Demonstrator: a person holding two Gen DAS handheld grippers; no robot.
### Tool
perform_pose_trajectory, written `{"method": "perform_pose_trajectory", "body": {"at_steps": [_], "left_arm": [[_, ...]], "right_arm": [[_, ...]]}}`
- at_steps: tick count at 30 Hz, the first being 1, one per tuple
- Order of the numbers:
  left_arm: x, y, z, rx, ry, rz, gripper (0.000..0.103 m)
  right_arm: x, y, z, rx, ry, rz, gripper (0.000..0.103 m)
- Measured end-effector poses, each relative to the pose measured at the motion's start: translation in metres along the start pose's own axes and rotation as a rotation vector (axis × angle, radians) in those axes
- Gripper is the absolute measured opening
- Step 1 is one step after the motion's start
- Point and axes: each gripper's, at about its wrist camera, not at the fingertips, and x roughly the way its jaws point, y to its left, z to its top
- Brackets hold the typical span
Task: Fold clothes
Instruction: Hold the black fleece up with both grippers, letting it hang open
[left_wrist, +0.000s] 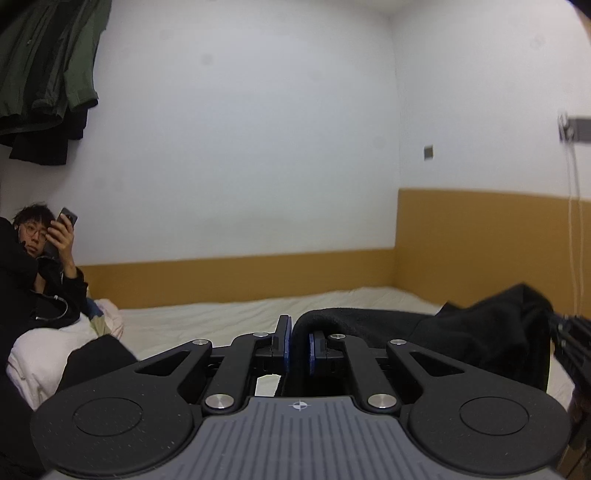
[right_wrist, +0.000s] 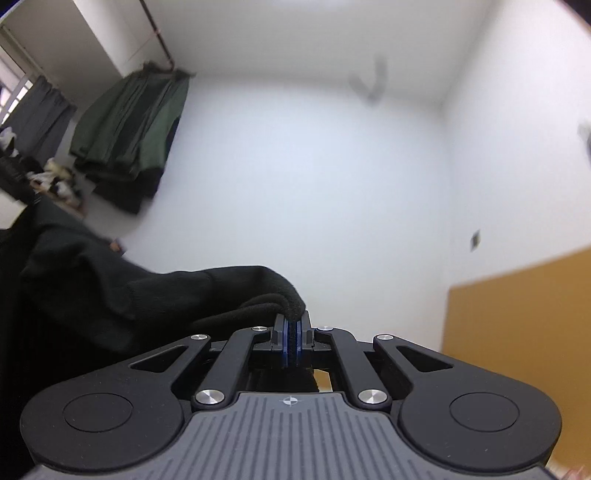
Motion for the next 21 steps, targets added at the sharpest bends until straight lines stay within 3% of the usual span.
{"method": "perform_pose_trajectory", "body": {"at_steps": [5,12,16,18,21], "left_arm": [[-0.059,0.006,0.042,-0.034,-0.148,-0.022,0.01],[-0.141,0.007,0.098,-0.034,-0.325,-0.082,0.016],[-0.167,0.005,0.117,-0.035,-0.387,-0.079,0.016],[-0.173,0.004,0.12,-0.032,-0.404,-0.068,0.016],[-0.163,0.008,0.118,-0.047,-0.379,-0.047,0.016]], "right_arm": [[-0.021,-0.023,0.056,-0.094,-0.223,-0.086,0.004],[-0.015,-0.068,0.118,-0.194,-0.483,-0.196,0.004],[-0.016,-0.09,0.147,-0.259,-0.563,-0.245,0.004],[-0.055,-0.121,0.133,-0.302,-0.583,-0.268,0.004],[-0.051,-0.123,0.122,-0.345,-0.561,-0.263,0.004]]}}
